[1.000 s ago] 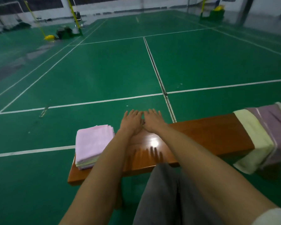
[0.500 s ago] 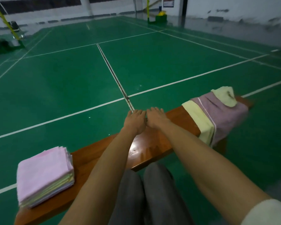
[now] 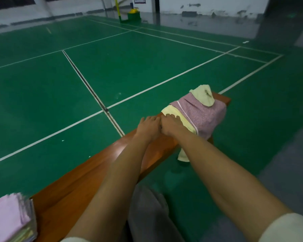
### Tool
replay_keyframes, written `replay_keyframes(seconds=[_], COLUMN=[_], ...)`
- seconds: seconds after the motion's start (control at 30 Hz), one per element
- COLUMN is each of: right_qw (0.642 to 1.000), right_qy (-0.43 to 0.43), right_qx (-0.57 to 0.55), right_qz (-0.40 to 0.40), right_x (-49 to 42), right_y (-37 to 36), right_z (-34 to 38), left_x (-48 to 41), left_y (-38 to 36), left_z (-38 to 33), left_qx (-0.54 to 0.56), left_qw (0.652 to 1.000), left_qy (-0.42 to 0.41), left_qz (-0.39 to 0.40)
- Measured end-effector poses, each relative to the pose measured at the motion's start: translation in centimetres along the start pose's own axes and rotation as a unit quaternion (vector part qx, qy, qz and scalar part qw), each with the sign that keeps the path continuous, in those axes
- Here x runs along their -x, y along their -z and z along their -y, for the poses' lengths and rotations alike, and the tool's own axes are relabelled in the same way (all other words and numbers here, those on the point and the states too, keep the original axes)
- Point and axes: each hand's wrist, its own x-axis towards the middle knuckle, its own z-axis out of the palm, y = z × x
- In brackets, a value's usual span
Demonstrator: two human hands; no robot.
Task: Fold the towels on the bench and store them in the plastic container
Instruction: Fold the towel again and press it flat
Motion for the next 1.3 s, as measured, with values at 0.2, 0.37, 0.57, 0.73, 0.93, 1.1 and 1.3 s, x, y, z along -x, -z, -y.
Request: replay_keyframes(seconds=[0.2,0.37,0.57,0.73,0.93,1.1,1.3], right_qw=[0.999,0.997,0.982,0.971,0.98,0.987,0.989], right_qy=[-0.031,-0.067,-0.184,-0.233,-0.2,-0.161,-0.117], right_qx=[0.004,0.031,0.015,-0.019,0.011,-0.011,-0.088], right_qz=[0.01,0.011,0.029,0.055,-0.017,0.006,0.027], right_x=[-1.6,-3.0,-4.7,-6.0,-7.2,-7.4,-7.0], right_y=[-0.8,-2.4,-5.6,-7.7,-9.4,-9.1,-9.9], right_z=[-4.4,-7.5,-10.1,-11.6,-11.9,-9.7,-5.8], left_x=[-3.6,-6.7,-8.7,-9.9,-9.6,-8.5,-7.4], left_y=[-1.1,-2.6,-4.7,-5.6,-6.5,-7.6,-7.7], left_z=[-2.7,-4.1,-4.6,-4.4,-3.3,-2.0,-1.4], left_qx=[-0.007,-0.007,-0.006,0.028,0.055,0.106,0.122], left_qw=[1.0,0.999,0.998,0.997,0.995,0.988,0.981], left_qy=[-0.026,-0.034,-0.043,-0.031,-0.016,0.021,0.071], left_qz=[0.005,0.029,0.054,0.067,0.084,0.111,0.134])
